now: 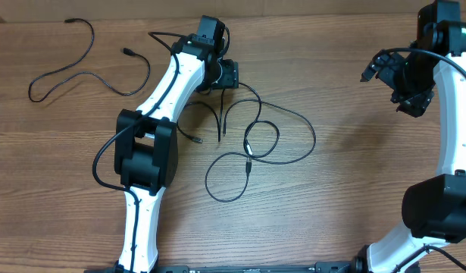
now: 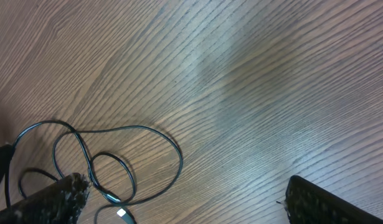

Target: Untangle cables

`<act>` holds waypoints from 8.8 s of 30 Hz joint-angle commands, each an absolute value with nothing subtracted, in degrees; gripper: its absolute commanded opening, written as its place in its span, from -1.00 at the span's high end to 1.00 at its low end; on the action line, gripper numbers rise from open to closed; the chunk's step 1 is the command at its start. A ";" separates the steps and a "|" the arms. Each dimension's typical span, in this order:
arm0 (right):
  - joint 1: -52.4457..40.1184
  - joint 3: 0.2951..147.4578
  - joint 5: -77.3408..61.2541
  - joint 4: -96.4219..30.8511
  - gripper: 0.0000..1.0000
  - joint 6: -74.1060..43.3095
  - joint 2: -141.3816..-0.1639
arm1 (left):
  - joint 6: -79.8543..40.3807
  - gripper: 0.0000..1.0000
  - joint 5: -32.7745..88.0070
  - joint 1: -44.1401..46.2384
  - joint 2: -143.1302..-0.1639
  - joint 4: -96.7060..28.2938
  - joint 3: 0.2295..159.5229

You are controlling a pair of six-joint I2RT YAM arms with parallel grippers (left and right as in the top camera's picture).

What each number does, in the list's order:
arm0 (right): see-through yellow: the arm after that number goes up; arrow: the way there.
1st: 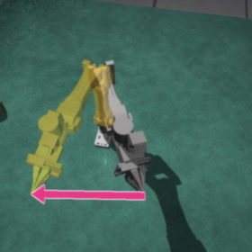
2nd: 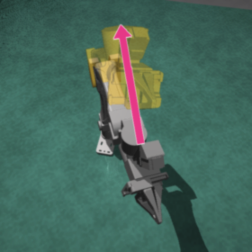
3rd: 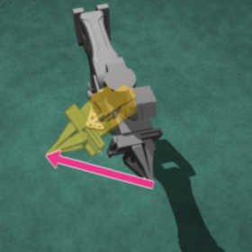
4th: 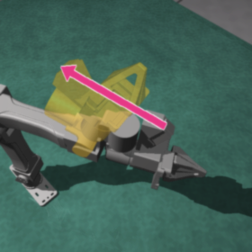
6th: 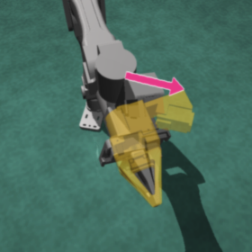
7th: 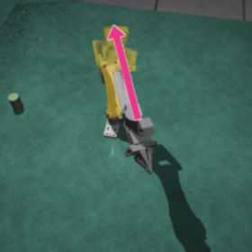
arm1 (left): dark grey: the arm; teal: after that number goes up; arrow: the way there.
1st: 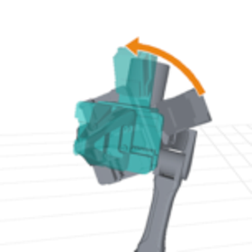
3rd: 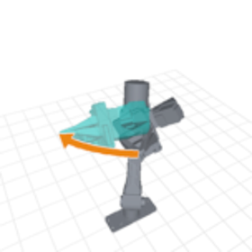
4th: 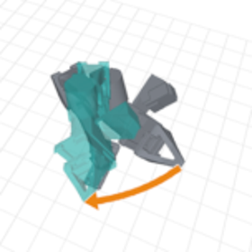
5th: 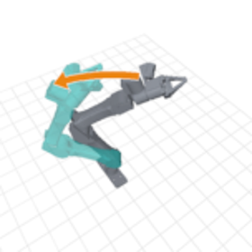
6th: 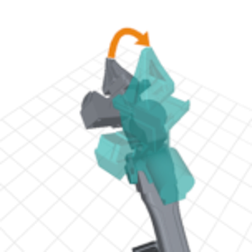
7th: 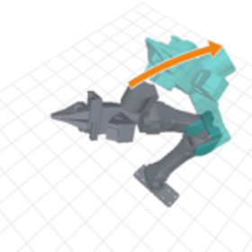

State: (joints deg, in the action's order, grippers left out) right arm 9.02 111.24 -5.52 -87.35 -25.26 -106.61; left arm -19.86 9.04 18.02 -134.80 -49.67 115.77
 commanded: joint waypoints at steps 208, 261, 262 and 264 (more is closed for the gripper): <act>9.10 111.26 -5.17 -87.02 -1.00 -25.50 -105.78 | -32.53 -0.99 -9.69 -52.49 -104.86 -43.97 61.84; 9.10 111.26 -5.17 -87.02 -1.00 -25.50 -105.78 | -30.24 0.17 30.92 -51.92 -113.69 -33.34 83.61; 9.10 111.26 -5.17 -87.02 -1.00 -25.50 -105.78 | -30.22 -0.29 32.75 -51.72 -113.67 -33.08 83.61; 9.10 111.26 -5.17 -87.02 -1.00 -25.50 -105.78 | -30.17 -0.71 32.82 -51.03 -113.69 -33.89 83.61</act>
State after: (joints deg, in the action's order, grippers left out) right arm 9.02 111.24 -5.54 -87.15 -25.28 -106.61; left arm -30.89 24.49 -52.10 -113.71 -33.28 83.00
